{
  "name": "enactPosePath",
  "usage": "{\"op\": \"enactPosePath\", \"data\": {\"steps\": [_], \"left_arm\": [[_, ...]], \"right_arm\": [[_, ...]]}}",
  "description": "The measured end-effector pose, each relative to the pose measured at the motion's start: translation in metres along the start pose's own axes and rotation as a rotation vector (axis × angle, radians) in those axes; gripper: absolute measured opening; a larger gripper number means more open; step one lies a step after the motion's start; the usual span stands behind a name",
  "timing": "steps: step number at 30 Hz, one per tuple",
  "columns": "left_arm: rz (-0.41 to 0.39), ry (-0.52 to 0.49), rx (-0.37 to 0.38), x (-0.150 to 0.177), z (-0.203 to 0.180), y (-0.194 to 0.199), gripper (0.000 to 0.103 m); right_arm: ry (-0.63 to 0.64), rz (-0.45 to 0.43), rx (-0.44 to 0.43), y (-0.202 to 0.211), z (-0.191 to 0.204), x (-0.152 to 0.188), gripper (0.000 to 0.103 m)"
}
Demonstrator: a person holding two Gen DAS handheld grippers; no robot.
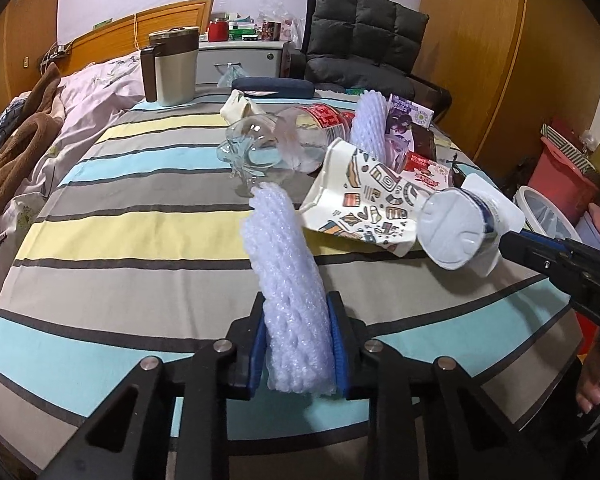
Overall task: Collect trash
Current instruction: 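Grasp the white foam fruit net with the left tool while the right tool grasps the white yogurt cup, then carry both items over the white trash bin and open both tools to drop them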
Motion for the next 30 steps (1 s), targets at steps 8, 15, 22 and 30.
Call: {"op": "enactPosePath", "data": {"steps": [8, 15, 22, 30], "left_arm": [[-0.008, 0.001, 0.000, -0.001, 0.002, 0.006, 0.026], [-0.040, -0.010, 0.019, -0.005, -0.003, 0.021, 0.025], [-0.078, -0.033, 0.050, -0.013, -0.019, 0.036, 0.024], [-0.129, -0.029, 0.041, -0.026, -0.025, 0.050, 0.024]], "right_arm": [[0.009, -0.033, 0.016, 0.005, 0.001, -0.003, 0.005], [0.006, -0.067, 0.042, 0.017, -0.001, -0.005, 0.004], [-0.032, -0.107, 0.076, 0.034, -0.011, -0.007, 0.004], [-0.070, -0.143, 0.111, 0.047, -0.024, -0.003, 0.004]]}}
Point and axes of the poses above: each gripper's, at about its wrist camera, not at the fingertips, and y roughly against the way its jaws point, z to its left, x to its underside, the point moved 3 cm from there along -y, roughly the way its jaws point, and after that the axes turned 11 degrees about -z, right-handed, at the moved point
